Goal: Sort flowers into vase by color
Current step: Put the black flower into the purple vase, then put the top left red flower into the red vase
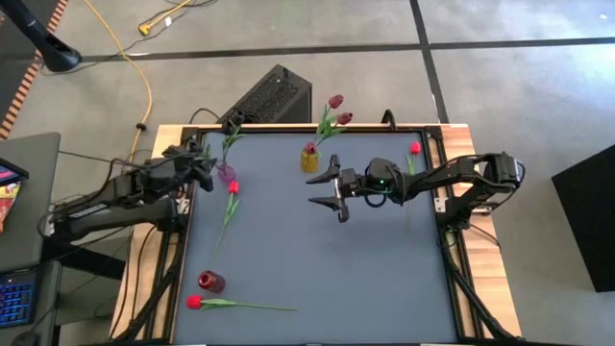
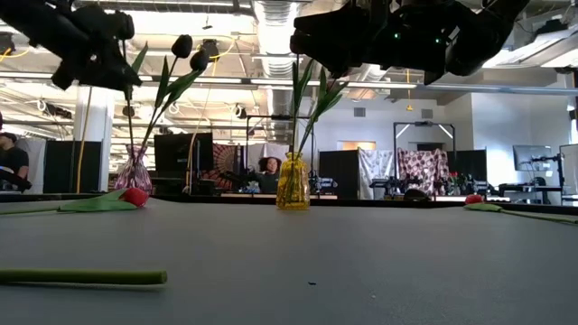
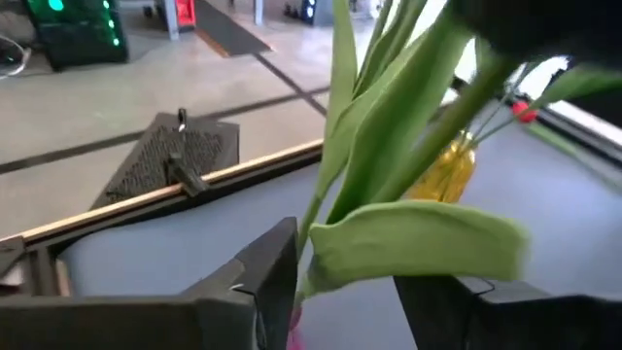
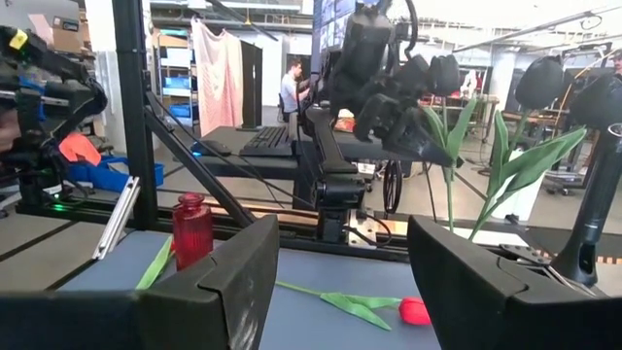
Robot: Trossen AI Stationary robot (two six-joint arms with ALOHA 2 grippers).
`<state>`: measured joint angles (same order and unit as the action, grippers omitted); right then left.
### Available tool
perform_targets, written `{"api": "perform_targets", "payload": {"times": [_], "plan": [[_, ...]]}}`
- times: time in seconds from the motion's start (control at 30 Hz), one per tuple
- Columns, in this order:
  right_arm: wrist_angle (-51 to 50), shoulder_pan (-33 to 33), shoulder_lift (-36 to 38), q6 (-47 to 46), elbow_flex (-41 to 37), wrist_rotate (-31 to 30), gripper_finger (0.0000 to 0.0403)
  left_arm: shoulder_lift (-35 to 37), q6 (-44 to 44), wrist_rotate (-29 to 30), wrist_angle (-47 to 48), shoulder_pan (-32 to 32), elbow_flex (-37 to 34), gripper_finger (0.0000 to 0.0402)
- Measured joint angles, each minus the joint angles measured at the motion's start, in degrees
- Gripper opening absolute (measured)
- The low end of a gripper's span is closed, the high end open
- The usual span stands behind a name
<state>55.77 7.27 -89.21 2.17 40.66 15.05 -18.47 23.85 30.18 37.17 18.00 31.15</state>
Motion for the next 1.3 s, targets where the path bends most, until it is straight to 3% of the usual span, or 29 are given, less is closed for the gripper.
{"api": "perform_targets", "payload": {"times": [0.4,0.8,1.13,1.3], "plan": [[0.0,0.0,0.0,0.0,0.0,0.0,0.0255,-11.6,3.7,-2.7,17.5,0.0,8.9,0.0156],[-0.1,0.0,0.0,-0.2,0.0,0.0,0.0255,-20.0,4.2,-7.7,24.6,0.0,14.7,0.0156],[-0.1,0.0,0.0,-0.2,0.0,0.0,0.0255,-21.4,8.1,-17.3,33.5,0.0,17.0,0.0156],[-0.3,0.0,0.0,-0.2,0.0,0.0,0.0255,-20.7,4.1,-24.3,35.2,0.0,17.0,0.0156]]}}
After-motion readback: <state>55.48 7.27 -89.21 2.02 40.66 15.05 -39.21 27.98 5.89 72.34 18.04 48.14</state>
